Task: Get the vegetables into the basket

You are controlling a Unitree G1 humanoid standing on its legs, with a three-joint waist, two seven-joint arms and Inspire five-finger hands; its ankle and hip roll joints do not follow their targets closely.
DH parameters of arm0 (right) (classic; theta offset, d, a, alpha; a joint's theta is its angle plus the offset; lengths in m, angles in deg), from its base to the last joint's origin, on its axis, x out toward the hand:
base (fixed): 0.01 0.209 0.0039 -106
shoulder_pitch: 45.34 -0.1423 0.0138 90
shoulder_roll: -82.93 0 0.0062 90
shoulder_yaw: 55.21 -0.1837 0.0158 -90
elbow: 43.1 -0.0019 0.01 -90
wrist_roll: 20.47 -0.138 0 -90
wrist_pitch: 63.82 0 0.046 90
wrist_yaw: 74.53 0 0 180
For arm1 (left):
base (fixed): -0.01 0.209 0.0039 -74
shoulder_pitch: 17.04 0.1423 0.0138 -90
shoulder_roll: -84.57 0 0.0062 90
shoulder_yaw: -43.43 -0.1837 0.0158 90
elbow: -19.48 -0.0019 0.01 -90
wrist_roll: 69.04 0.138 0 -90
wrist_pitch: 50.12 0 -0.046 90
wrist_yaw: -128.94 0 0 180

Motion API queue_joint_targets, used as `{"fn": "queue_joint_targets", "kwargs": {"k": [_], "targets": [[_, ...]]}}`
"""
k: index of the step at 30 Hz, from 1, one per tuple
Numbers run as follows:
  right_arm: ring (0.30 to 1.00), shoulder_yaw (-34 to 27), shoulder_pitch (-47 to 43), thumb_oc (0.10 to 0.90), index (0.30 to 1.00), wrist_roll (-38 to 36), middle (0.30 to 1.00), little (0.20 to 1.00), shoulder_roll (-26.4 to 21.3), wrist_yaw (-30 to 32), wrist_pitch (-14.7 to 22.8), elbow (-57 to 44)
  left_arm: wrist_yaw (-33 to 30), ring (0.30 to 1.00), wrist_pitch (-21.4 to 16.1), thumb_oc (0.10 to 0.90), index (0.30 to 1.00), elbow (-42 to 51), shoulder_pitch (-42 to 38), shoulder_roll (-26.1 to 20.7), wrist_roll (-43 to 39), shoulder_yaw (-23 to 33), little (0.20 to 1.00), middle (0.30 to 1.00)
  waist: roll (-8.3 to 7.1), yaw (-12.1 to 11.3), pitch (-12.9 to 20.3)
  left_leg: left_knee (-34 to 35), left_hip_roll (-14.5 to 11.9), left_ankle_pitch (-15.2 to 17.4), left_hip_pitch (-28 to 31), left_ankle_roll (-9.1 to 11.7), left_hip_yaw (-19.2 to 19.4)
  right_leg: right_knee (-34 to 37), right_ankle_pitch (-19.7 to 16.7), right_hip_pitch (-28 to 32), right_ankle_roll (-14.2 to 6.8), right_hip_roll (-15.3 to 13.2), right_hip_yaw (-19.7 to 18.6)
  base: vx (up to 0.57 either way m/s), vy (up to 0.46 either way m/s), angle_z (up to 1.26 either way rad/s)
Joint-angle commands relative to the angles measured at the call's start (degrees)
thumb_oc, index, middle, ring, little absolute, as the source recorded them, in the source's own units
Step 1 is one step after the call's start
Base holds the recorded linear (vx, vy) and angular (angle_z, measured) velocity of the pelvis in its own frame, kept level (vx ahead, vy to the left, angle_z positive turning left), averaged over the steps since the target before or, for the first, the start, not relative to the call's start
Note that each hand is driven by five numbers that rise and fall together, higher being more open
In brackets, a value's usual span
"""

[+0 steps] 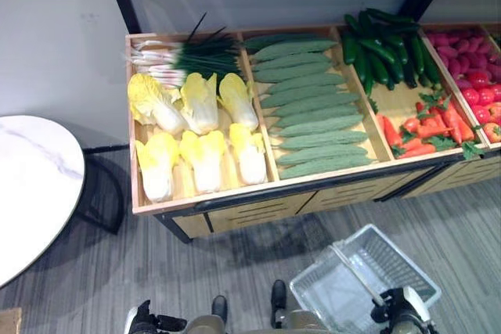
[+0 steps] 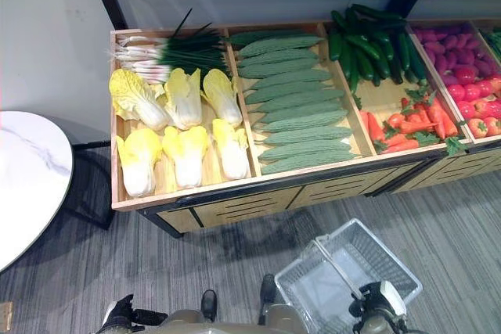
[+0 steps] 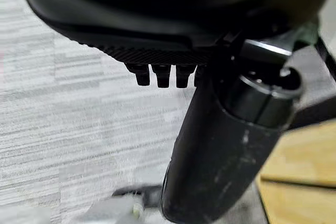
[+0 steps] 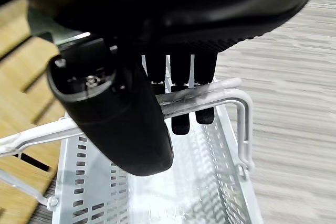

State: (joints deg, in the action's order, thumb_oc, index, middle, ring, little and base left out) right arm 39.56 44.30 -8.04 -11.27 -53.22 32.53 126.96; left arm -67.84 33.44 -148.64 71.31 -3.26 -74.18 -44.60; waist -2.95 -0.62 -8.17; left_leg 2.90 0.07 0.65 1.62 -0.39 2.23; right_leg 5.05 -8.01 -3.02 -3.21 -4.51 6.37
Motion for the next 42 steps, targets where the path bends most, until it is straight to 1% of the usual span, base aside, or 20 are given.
{"fn": "queue_joint_targets", "kwargs": {"k": [1,2,3,4,6,8,9,10,12,15,16,18,21,24,28,30,31,35,41,42], "targets": [[0.3,-0.4,-0.6,0.4,0.3,-1.3,0.3,0.3,-4.0,1.9,0.3,0.2,-7.1,1.0,-2.9,0.9,1.0,-0.6,-2.0,-3.7,-4.2,4.1,1.0,1.0,-1.09,-0.3,-0.3,2.1,-6.0,-5.0,-1.5,5.4,-0.2,0.0,0.4,3.5,-4.2,-3.1,-1.2,0.0,0.0,0.0],[0.3,-0.5,-0.3,0.4,0.3,-1.4,0.3,0.3,-3.4,2.0,0.3,0.5,-8.5,1.0,-3.5,0.9,1.0,0.1,-2.3,-4.3,-5.4,5.2,1.0,1.0,-1.07,-0.3,-0.1,2.1,-6.0,-4.9,-1.3,5.4,-0.3,0.0,0.4,3.7,-4.3,-3.2,-1.1,0.0,0.0,0.0],[0.3,-0.2,0.2,0.4,0.3,-1.5,0.3,0.3,-2.1,2.2,0.4,0.5,-11.7,1.0,-5.2,0.9,1.0,2.4,-3.0,-5.4,-8.6,7.9,1.0,1.0,-1.15,-0.2,0.1,2.1,-6.0,-4.7,-1.1,5.5,-0.2,0.0,0.5,3.9,-4.3,-3.3,-0.9,0.0,0.0,0.0],[0.3,-0.3,0.6,0.4,0.3,-1.6,0.3,0.3,-2.0,2.3,0.5,0.9,-13.9,1.0,-6.7,0.9,1.0,4.6,-3.5,-6.0,-9.9,9.3,1.0,1.0,-1.13,-0.3,0.1,2.1,-5.9,-4.6,-1.1,5.6,-0.3,0.0,0.5,3.9,-4.4,-3.4,-0.8,0.0,0.0,0.0],[0.3,-0.3,0.6,0.4,0.3,-1.5,0.3,0.3,-1.9,2.2,0.4,1.3,-14.6,1.0,-7.7,0.9,1.0,7.0,-3.5,-6.0,-11.4,9.8,1.0,1.0,-1.09,-0.3,0.2,2.1,-5.9,-4.5,-1.0,5.6,-0.3,0.0,0.5,3.9,-4.4,-3.4,-0.8,0.0,0.0,0.0],[0.3,-0.4,0.9,0.4,0.3,-1.2,0.3,0.3,-1.8,2.4,0.3,1.1,-17.3,1.0,-10.8,0.9,1.0,17.2,-2.0,-6.4,-13.6,11.4,1.0,1.0,-0.92,-0.4,0.1,2.1,-5.8,-4.4,-0.9,5.6,-0.4,0.0,0.3,3.8,-4.6,-3.6,-0.9,0.0,0.0,0.0],[0.3,-0.8,1.4,0.4,0.3,-0.5,0.3,0.3,-1.7,2.4,0.2,0.9,-19.8,1.0,-12.5,0.9,1.0,27.0,0.2,-6.3,-12.9,13.1,1.0,1.0,-0.82,-0.6,0.1,2.1,-5.8,-4.3,-0.9,5.6,-0.3,0.0,0.2,3.7,-4.7,-3.7,-1.1,0.0,0.0,0.0],[0.3,-1.1,1.7,0.4,0.3,-0.1,0.3,0.3,-1.7,2.5,0.2,0.7,-20.9,1.0,-13.4,0.9,1.0,32.2,1.2,-6.5,-12.1,13.9,1.0,1.0,-0.85,-0.7,0.1,2.1,-5.8,-4.3,-0.9,5.6,-0.2,0.0,0.2,3.7,-4.7,-3.8,-1.1,0.0,0.0,0.0],[0.3,-1.9,2.5,0.4,0.3,0.6,0.3,0.3,-1.8,2.2,0.2,0.6,-23.0,1.0,-12.9,0.9,1.0,44.9,4.2,-6.4,-6.8,16.1,1.0,1.0,-0.84,-1.0,0.1,2.1,-5.7,-4.2,-0.8,5.6,-0.4,0.0,0.3,3.9,-4.8,-3.8,-1.0,0.0,0.0,0.0],[0.3,-2.3,3.1,0.4,0.3,0.9,0.3,0.3,-1.6,1.9,0.3,0.6,-25.5,1.0,-12.8,0.9,1.0,51.8,5.0,-6.7,-2.5,17.9,1.0,1.0,-1.0,-0.9,0.3,2.1,-5.8,-4.1,-0.8,5.6,-0.3,0.0,0.4,4.0,-4.8,-3.8,-0.7,0.0,0.0,0.0],[0.3,-2.3,3.1,0.4,0.3,0.9,0.3,0.3,-1.6,1.9,0.3,0.6,-25.6,1.0,-12.6,0.9,1.0,52.1,5.1,-6.6,-2.3,17.9,1.0,1.0,-1.01,-0.9,0.3,2.1,-5.7,-4.1,-0.8,5.6,-0.3,0.0,0.4,4.1,-4.8,-3.8,-0.7,0.0,0.0,0.0],[0.3,-2.1,3.2,0.4,0.3,1.1,0.3,0.3,-1.6,1.7,0.3,0.7,-25.9,1.0,-12.3,0.9,1.0,56.4,5.4,-6.5,-0.9,18.3,1.0,1.0,-1.01,-0.8,0.4,2.1,-5.8,-4.0,-0.7,5.6,-0.2,0.0,0.4,4.1,-4.8,-3.9,-0.8,0.0,0.0,0.0],[0.3,-1.7,3.1,0.4,0.3,1.4,0.3,0.3,-1.8,1.5,0.4,0.1,-24.1,1.0,-12.0,0.9,1.0,62.4,5.0,-6.7,1.0,16.3,1.0,1.0,-0.99,-0.4,0.3,2.1,-5.9,-4.0,-0.8,5.7,-0.1,0.0,0.4,4.0,-4.8,-3.8,-0.9,0.0,0.0,0.0],[0.3,-1.0,2.6,0.4,0.3,1.5,0.3,0.3,-2.1,1.4,0.3,-0.2,-20.7,1.0,-12.8,0.9,1.0,66.2,3.8,-7.0,0.0,13.0,1.0,1.0,-0.96,0.0,0.2,2.1,-5.9,-4.1,-0.8,5.7,-0.1,0.0,0.4,3.9,-4.7,-3.8,-0.9,0.0,0.0,0.0],[0.3,0.3,1.5,0.4,0.3,1.9,0.3,0.3,-2.5,0.9,-0.1,-0.9,-16.6,1.0,-14.6,0.9,1.0,66.9,1.1,-6.8,-4.3,8.7,1.0,1.0,-0.97,0.8,0.0,2.1,-6.1,-4.1,-0.8,5.7,0.3,0.0,0.3,3.8,-4.7,-3.6,-1.2,0.0,0.0,0.0],[0.3,0.6,1.1,0.4,0.3,2.2,0.3,0.3,-2.7,0.8,-0.2,-1.1,-16.1,1.0,-14.8,0.9,1.0,67.0,0.2,-6.9,-4.9,7.6,1.0,1.0,-0.99,1.1,0.0,2.1,-6.1,-4.1,-0.7,5.7,0.5,0.0,0.3,3.7,-4.7,-3.6,-1.3,-0.01,0.001,-0.06],[0.3,1.2,0.6,0.4,0.3,2.6,0.3,0.3,-2.8,0.8,-0.2,-1.6,-15.0,1.0,-15.0,0.9,1.0,68.3,-1.0,-6.4,-5.9,5.8,1.0,1.0,-1.07,1.4,-0.1,2.1,-6.2,-4.0,-0.8,5.8,0.7,0.0,0.2,3.5,-4.6,-3.5,-1.6,-0.01,0.001,-0.07],[0.3,1.6,0.4,0.4,0.3,2.7,0.3,0.3,-2.7,1.0,0.0,-2.1,-12.8,1.0,-15.0,0.9,1.0,70.7,-1.5,-6.5,-6.2,3.4,1.0,1.0,-1.24,1.8,0.0,2.1,-6.3,-3.8,-0.6,5.8,1.1,0.0,0.2,3.3,-4.6,-3.3,-2.2,0.0,-0.002,-0.13],[0.3,1.7,0.1,0.4,0.3,2.3,0.3,0.3,-2.7,0.6,0.0,-1.9,-8.8,1.0,-14.8,0.9,1.0,71.7,-1.8,-6.4,-9.2,0.6,1.0,1.0,-1.27,2.3,0.0,2.1,-6.5,-3.7,-0.3,5.8,1.5,0.0,0.2,3.3,-4.5,-3.2,-2.6,0.0,0.0,-0.06],[0.3,2.0,0.1,0.4,0.3,2.4,0.3,0.3,-2.6,0.5,-0.2,-1.8,-7.3,1.0,-14.6,0.9,1.0,73.6,-2.1,-6.1,-10.5,-0.8,1.0,1.0,-1.26,2.5,-0.1,2.1,-6.5,-3.7,-0.3,5.8,1.6,0.0,0.2,3.3,-4.5,-3.1,-2.7,0.0,0.0,0.0]]}}
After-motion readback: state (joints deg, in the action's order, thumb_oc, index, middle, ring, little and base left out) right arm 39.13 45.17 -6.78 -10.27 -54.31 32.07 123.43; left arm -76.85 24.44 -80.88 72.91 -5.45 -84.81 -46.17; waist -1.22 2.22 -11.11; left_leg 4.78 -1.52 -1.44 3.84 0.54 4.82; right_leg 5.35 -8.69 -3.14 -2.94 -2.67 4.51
